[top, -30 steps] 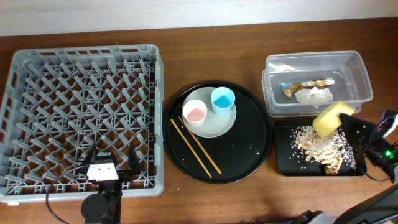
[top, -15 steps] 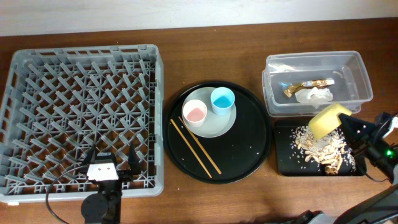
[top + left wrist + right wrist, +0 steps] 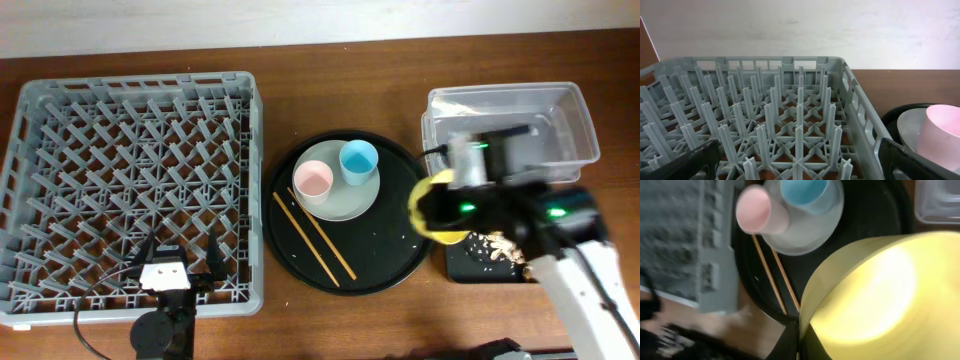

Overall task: Sort waste into correct bins and load items into the dishwasher rack
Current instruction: 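Return the yellow bowl to the round tray with the right gripper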

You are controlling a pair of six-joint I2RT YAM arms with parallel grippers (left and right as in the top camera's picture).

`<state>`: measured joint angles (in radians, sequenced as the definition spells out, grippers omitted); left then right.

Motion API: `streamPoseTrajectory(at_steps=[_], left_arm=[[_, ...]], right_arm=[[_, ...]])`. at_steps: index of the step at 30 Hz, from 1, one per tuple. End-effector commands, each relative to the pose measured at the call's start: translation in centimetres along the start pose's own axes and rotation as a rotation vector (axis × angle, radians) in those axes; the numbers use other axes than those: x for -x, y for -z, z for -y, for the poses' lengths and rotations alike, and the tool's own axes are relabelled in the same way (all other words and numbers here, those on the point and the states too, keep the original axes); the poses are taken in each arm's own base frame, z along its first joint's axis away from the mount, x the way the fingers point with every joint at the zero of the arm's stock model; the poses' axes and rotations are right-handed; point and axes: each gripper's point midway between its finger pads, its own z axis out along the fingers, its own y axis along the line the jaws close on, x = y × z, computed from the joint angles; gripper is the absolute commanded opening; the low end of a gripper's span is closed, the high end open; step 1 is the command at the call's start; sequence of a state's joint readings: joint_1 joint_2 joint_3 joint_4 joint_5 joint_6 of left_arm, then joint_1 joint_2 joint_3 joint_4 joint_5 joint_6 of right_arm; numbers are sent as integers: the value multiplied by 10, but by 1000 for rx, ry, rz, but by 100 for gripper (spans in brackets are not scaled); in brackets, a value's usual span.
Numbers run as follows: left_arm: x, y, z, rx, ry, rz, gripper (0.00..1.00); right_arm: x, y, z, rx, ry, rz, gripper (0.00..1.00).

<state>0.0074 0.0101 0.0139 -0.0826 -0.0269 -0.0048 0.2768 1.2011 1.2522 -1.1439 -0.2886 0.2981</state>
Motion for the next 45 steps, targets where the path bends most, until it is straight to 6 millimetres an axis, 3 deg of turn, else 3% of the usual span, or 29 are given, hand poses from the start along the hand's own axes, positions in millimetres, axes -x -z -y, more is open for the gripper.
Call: streamPoseTrajectory(at_steps=[1,5,8,10,12,15,17,20,22,27,32,36,37,40,45], left_arm=[[-2,0,0,0,10,-2,99],[-2,0,0,0,10,-2,99],[-2,0,0,0,10,-2,99],[-2,0,0,0,10,-2,99],[-2,0,0,0,10,-2,99],[-2,0,0,0,11,-2,99],[-2,0,0,0,10,-2,99],[-2,0,0,0,10,-2,99],[-2,0,0,0,10,-2,99],[-2,0,0,0,10,-2,99],[-2,0,0,0,10,-2,99],[-2,0,0,0,10,-2,100],[-2,0,0,0,10,-2,99],[-2,0,0,0,10,-2,99],[-2,0,0,0,10,-2,99]], right_arm=[[-16,-43,5,-216,91,-96,4],[-48,-109,-10,-266,199,-313,4],[-61,-139,-12,-287,233,-383,6],[-66,-149,-10,-300,237,-413,15],[-67,-150,-9,-304,237,-420,28],[-62,-145,-13,-294,239,-401,32],[-43,-129,-32,-249,278,-336,33],[-8,-105,-75,-132,434,-216,49],[10,-105,-99,-69,612,-126,55],[34,-134,-119,-39,665,-28,54],[35,-181,-130,-27,704,-28,51],[32,-219,-119,-79,739,-58,49],[31,-224,-114,-102,739,-67,48],[30,-225,-113,-101,738,-71,25],[20,-224,-105,-120,726,-119,23]])
